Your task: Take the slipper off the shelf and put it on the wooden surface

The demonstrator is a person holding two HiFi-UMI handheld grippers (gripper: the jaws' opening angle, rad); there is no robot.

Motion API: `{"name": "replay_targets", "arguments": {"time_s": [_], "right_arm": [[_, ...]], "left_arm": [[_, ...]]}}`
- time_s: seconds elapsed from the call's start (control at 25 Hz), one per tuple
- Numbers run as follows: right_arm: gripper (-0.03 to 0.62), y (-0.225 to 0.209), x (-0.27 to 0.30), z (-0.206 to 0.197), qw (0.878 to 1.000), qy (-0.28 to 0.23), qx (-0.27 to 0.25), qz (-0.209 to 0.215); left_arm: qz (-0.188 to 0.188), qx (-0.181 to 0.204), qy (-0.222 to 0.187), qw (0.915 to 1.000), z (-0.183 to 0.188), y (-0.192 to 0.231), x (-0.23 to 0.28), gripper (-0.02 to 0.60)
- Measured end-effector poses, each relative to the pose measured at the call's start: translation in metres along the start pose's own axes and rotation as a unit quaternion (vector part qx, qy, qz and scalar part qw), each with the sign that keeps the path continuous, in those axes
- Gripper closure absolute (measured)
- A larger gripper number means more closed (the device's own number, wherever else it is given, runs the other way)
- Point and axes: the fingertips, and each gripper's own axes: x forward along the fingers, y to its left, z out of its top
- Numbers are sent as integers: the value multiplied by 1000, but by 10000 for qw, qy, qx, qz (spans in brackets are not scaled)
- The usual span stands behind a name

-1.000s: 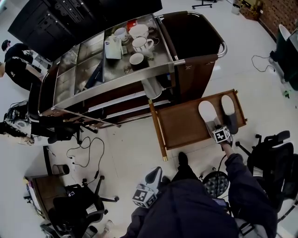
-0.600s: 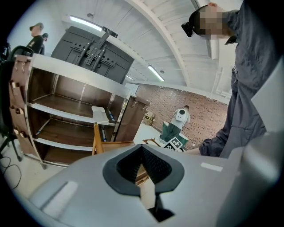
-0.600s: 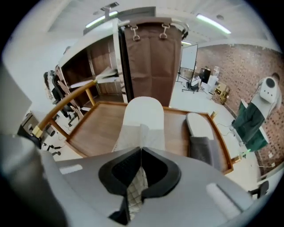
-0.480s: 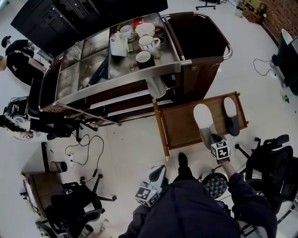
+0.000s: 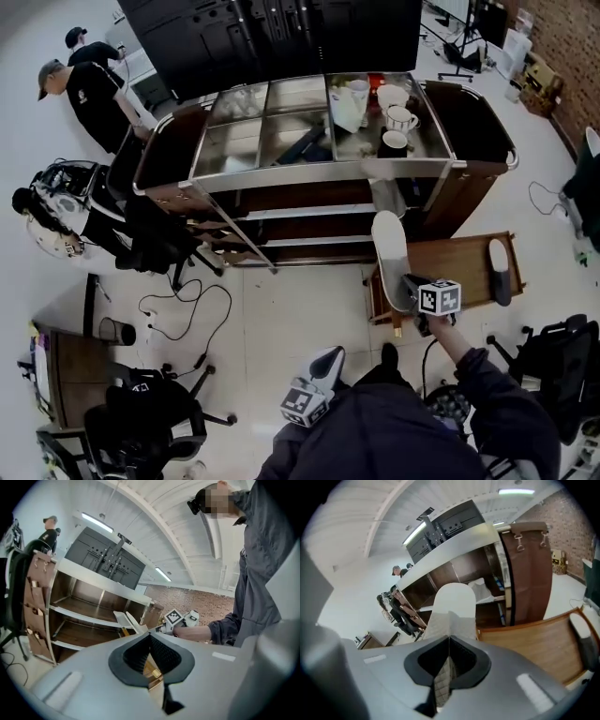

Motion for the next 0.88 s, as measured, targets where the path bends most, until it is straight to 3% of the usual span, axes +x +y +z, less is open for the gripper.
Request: {"name": "replay_targets", "arguments": {"time_s": [0.16,0.32,0.44,0.56,0.72,0.88], "right_arm": [[583,43,82,65,9992,-219,-180,-268],[583,60,169,111,9957,-27,-561,-740],[583,58,219,146,9928,56,-498,-1088],[583,49,264,180,9911,-17,-369,-1276],[579,31,310,223,9863,-142,-599,-1528],[548,21,331,229,9822,-510,-566,-1719]], "left_arm": [[428,-188,-156,9988,9,51,-50,569],[959,-519,-345,9934,9,94,-83,569],[1196,-619,-328,9904,17,121,-92,569],[1383,-485,-408,9884,27,152,-92,569],[1718,-603,-341,9827,37,191,-79,569],[1812,-760,-206,9803,46,209,-63,569]]}}
